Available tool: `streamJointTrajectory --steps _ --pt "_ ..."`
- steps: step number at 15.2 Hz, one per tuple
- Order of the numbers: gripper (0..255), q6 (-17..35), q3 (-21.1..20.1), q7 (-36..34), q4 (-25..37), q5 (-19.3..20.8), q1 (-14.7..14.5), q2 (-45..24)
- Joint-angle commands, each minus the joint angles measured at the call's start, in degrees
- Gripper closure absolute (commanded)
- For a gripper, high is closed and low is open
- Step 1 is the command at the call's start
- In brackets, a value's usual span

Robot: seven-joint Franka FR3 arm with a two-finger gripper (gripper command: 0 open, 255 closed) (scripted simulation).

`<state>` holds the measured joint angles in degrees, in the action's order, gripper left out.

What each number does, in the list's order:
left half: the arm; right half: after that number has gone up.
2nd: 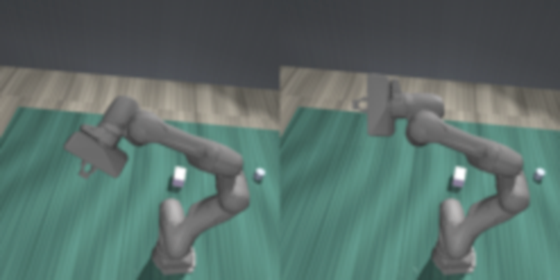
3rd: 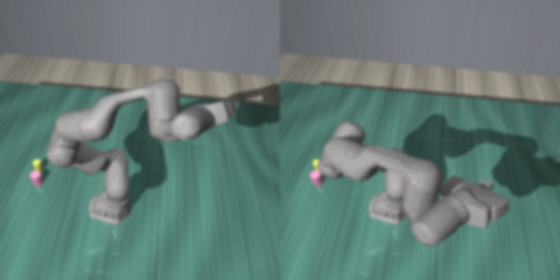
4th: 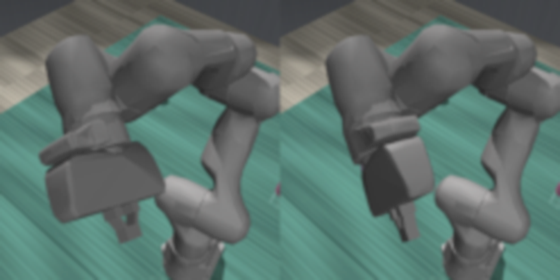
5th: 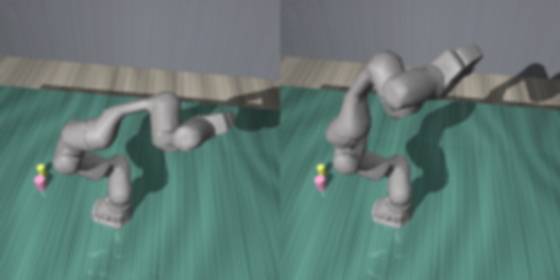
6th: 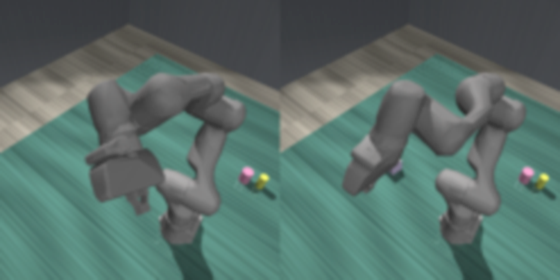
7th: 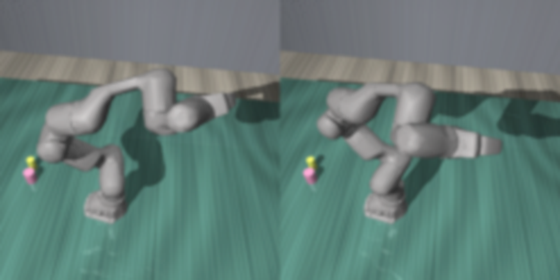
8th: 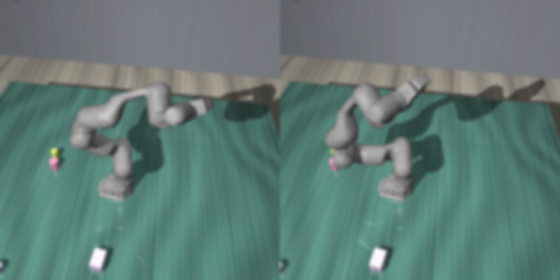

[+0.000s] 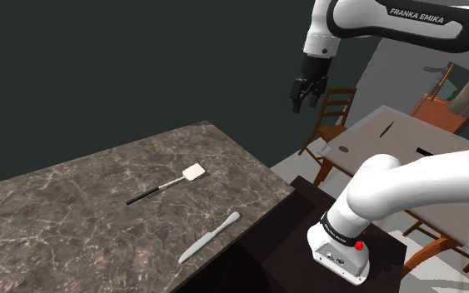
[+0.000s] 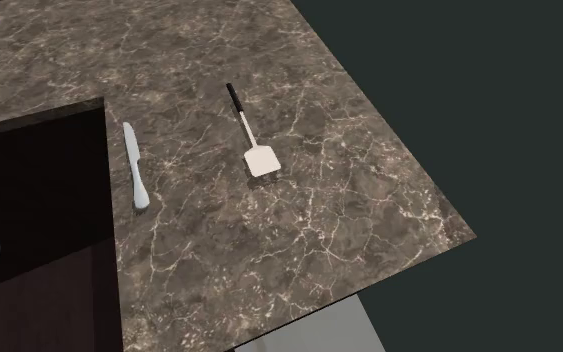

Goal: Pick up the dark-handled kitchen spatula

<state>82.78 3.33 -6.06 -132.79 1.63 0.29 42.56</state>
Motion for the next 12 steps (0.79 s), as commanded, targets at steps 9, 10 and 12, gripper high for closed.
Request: streamJointTrajectory --steps 9,10,12 --pt "0 14.5 1.4 13.1 -0.4 0.2 -5.9 -12.4" --pt "0 16.2 1.5 14.7 -0.2 0.1 -6.7 -14.0" --pt "0 19.4 1.5 17.9 0.4 -0.2 -8.1 -17.4"
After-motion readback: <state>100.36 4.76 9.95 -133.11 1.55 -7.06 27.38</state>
